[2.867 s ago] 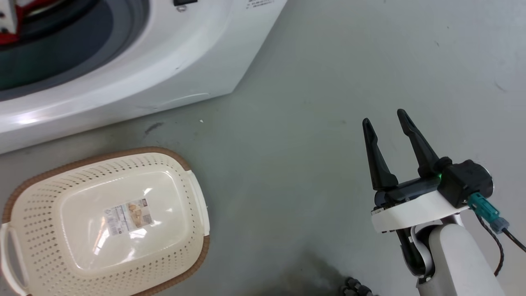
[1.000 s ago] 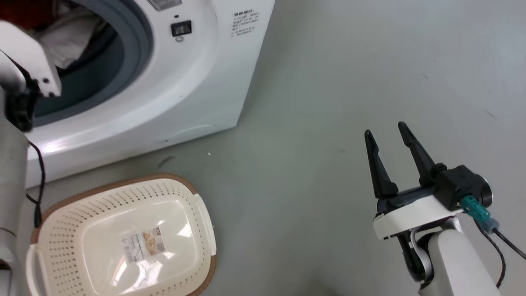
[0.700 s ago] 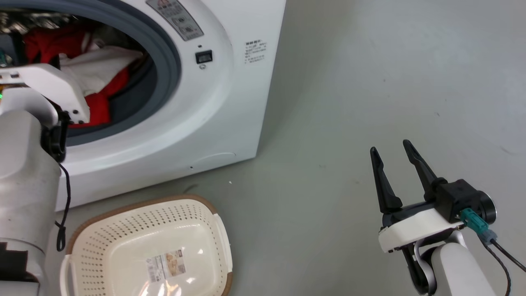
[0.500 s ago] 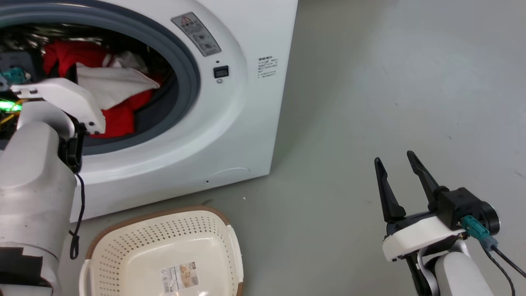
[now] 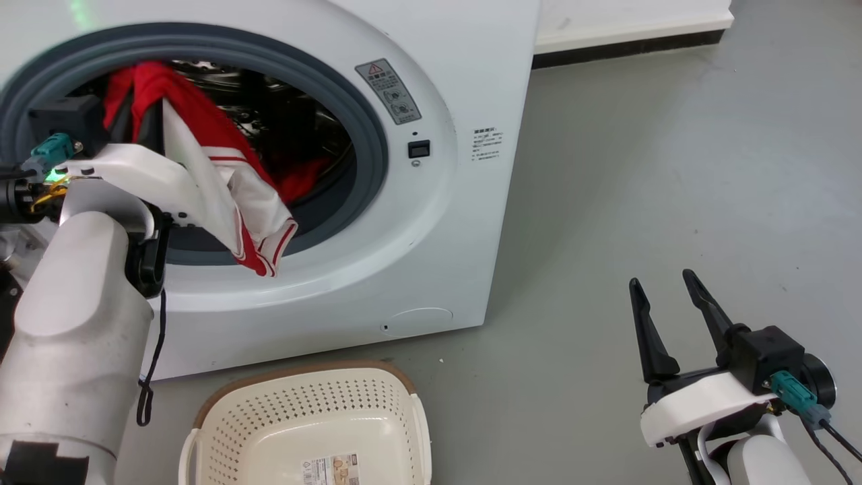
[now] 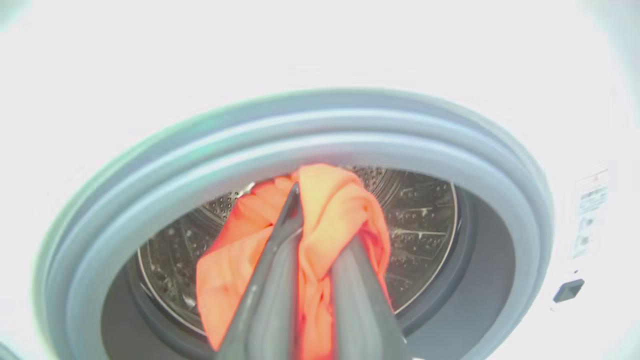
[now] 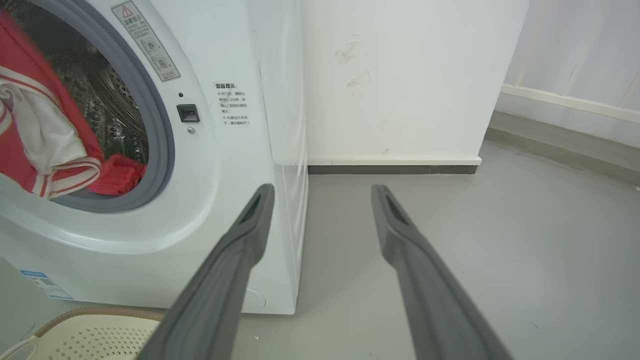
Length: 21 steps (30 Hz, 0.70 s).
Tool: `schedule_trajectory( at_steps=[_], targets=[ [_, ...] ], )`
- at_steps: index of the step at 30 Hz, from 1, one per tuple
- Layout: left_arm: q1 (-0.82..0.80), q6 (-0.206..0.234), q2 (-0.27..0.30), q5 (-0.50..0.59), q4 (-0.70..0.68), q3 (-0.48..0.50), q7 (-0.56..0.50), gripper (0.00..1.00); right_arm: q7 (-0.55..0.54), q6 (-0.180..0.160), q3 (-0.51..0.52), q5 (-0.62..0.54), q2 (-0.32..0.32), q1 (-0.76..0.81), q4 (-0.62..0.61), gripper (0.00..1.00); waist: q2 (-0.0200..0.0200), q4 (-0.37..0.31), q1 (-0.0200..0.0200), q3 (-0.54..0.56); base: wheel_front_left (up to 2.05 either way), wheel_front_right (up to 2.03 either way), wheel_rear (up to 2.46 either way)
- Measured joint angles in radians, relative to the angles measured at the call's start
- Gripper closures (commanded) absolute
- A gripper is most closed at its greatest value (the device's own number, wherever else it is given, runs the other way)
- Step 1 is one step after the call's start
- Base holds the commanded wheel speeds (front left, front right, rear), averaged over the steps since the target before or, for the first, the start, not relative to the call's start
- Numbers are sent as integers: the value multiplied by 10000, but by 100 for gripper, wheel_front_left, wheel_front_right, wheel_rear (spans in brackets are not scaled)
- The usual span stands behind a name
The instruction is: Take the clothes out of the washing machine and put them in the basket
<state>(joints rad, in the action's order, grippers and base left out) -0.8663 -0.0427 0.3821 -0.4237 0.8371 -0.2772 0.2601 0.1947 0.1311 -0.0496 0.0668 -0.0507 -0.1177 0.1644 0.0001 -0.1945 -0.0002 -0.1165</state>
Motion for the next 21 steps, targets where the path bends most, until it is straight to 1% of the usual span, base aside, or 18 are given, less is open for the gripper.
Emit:
schedule_trajectory(
  at_steps=[3,4,9,17,21],
  targets=[
    [526,153,21,69,-1133,138,-2,100,-56,0,42,-42,-2,60,-111,0,0,152,0,127,0,0,0],
    [913,267,52,115,-1852,151,0,100,-111,0,92,-63,0,189,-190,0,0,258,0,193,0,0,0],
    [1982,683,88,144,-3822,186,-23,100,-201,0,182,-100,0,311,-320,0,0,485,0,367,0,0,0],
    [4262,1624,272,98,-7283,211,-759,100,-378,2,226,-224,0,536,-545,0,0,803,1,536,0,0,0],
    [5503,2104,213,92,-8546,82,-1101,100,-462,0,211,-247,-2,592,-610,0,0,945,2,544,0,0,0]
  ],
)
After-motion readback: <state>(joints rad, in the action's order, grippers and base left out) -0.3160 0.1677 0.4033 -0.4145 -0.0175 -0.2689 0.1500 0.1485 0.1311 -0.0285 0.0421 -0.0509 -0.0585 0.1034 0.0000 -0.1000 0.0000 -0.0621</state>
